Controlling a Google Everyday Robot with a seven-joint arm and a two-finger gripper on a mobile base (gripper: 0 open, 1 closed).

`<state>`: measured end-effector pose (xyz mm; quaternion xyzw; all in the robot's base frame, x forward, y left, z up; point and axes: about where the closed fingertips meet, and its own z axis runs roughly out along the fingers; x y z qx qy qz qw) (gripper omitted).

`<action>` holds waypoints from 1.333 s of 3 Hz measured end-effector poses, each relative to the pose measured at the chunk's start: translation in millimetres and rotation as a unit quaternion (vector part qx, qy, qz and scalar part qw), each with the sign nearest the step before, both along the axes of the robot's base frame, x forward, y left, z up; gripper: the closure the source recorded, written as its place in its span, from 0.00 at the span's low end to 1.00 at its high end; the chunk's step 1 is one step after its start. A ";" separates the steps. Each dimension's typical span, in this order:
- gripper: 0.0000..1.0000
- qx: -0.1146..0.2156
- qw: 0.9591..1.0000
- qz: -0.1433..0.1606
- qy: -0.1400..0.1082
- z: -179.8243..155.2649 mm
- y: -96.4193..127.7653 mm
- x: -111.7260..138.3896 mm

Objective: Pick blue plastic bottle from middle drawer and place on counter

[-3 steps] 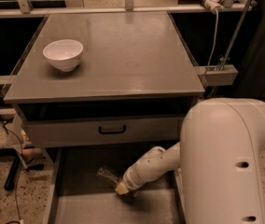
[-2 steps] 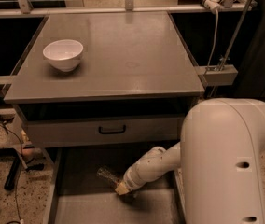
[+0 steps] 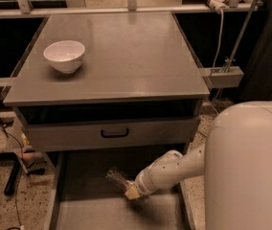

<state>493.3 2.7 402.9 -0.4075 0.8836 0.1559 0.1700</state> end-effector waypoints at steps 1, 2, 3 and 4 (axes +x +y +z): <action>1.00 -0.025 0.999 -0.037 -0.008 30.4 -42.2 -3.3; 1.00 -0.061 0.996 -0.071 -0.007 65.3 -78.2 -10.8; 1.00 -0.103 0.990 -0.100 -0.005 106.2 -110.1 -23.3; 1.00 -0.132 0.984 -0.119 -0.005 144.8 -132.0 -35.6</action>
Offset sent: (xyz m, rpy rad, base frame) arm -0.0256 -0.1227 0.1171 -0.2262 -0.0122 -0.2264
